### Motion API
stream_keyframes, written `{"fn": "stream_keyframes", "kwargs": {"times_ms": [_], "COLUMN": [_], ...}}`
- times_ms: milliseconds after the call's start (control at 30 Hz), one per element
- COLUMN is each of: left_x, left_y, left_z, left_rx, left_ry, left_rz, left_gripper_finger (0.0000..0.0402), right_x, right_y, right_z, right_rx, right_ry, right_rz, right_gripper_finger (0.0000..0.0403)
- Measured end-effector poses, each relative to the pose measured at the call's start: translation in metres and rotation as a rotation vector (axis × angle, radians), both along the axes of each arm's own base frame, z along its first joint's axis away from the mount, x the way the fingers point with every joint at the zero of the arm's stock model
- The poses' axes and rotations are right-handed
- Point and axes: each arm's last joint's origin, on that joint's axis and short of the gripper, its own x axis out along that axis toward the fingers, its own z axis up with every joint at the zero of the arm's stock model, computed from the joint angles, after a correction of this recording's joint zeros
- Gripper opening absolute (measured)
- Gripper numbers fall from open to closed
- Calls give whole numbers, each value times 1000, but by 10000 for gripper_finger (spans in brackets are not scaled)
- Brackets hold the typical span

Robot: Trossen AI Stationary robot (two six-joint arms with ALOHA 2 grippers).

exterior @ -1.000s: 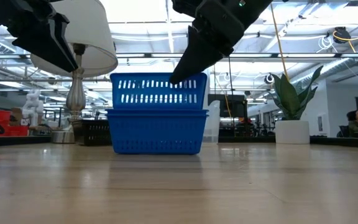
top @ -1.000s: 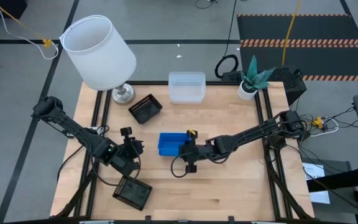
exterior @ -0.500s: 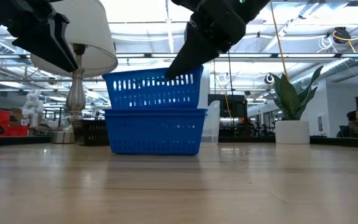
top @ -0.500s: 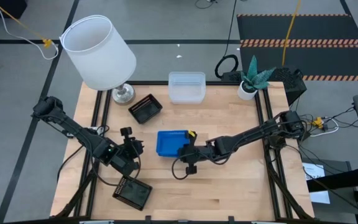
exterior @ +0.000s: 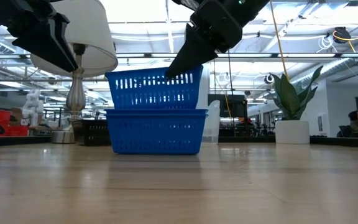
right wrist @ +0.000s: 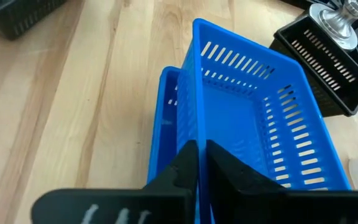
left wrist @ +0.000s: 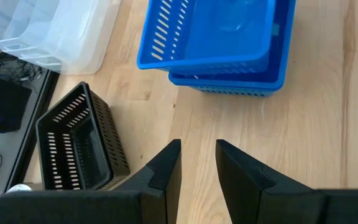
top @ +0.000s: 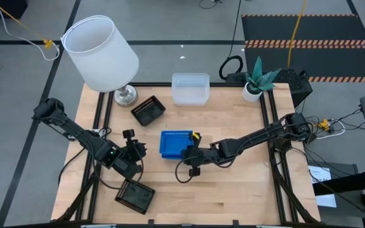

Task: Stack baskets by color
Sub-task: Stack the bottom blue bin on the top blue bin

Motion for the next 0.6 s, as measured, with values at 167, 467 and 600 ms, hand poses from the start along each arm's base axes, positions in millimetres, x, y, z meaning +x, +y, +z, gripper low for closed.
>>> {"fn": "stream_keyframes", "kwargs": {"times_ms": [167,467,600], "left_x": [0,0,0], "left_y": [0,0,0], "left_z": [0,0,0], "left_rx": [0,-2,-2], "left_ry": [0,-3,-3], "left_rz": [0,0,0], "left_gripper_finger": [102,102,102], "right_x": [0,-1,-1], "right_y": [0,0,0], "right_z": [-1,-1,-1], "right_rx": [-2,2,31], "right_ry": [7,14,14], "right_rz": [1,-4,0], "right_gripper_finger": [28,66,82]}}
